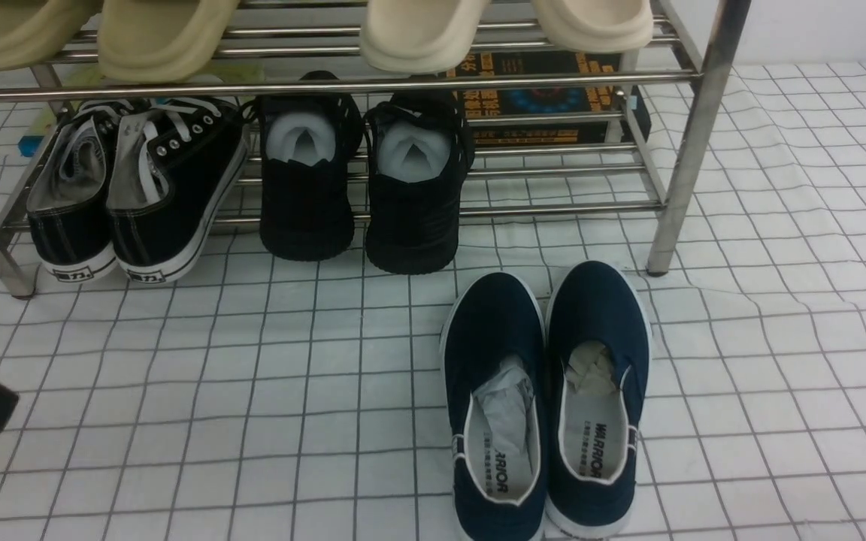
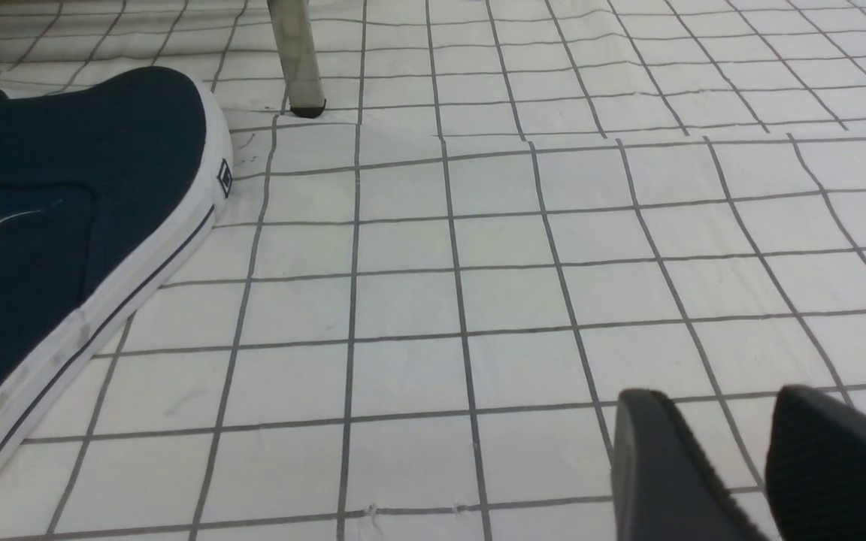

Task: Take the shoes off the shelf with your hand from the white checkered tablecloth.
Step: 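Grasp the leftmost shoe on the bottom shelf of the shoe rack with the left gripper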

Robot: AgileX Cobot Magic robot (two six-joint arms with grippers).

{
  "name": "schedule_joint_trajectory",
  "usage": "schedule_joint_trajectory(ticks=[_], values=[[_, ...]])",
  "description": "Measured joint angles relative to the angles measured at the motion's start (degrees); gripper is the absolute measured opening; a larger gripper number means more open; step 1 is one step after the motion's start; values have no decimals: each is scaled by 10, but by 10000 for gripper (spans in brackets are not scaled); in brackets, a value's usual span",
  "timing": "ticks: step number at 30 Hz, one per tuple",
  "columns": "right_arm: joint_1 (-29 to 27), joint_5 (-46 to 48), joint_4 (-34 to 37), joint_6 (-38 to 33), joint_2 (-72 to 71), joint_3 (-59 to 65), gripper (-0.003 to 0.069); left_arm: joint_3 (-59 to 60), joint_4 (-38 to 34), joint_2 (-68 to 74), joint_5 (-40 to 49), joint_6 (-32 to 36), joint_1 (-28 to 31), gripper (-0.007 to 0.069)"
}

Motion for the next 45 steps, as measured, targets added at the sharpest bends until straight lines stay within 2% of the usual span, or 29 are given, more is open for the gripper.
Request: schedule_joint_trajectory(ticks=[4, 7, 9, 12, 14, 17, 21, 31, 36, 42, 45], values=[[0, 0, 0, 0, 0, 0, 237, -111, 75, 180, 109, 7, 0, 11], [0, 0, 0, 0, 0, 0, 237, -220, 157, 293, 153, -22, 0, 57], [0, 0, 0, 0, 0, 0, 237, -286, 219, 354, 169, -51, 0, 107], [0, 0, 0, 0, 0, 0, 237, -391, 309, 444, 211, -105, 0, 225], [0, 0, 0, 0, 0, 0, 237, -433, 343, 483, 240, -120, 0, 296], [0, 0, -1, 0, 0, 0, 239, -491, 371, 546, 269, -129, 0, 398], [0, 0, 0, 0, 0, 0, 238, -527, 378, 606, 247, -131, 1, 490], [0, 0, 0, 0, 0, 0, 238, -531, 419, 709, 192, -144, 29, 504], [0, 0, 0, 0, 0, 0, 238, -531, 426, 744, 136, -145, 31, 504], [0, 0, 0, 0, 0, 0, 238, -531, 428, 780, 113, -145, 31, 503], [0, 0, 0, 0, 0, 0, 238, -533, 430, 796, 105, -147, 31, 461]])
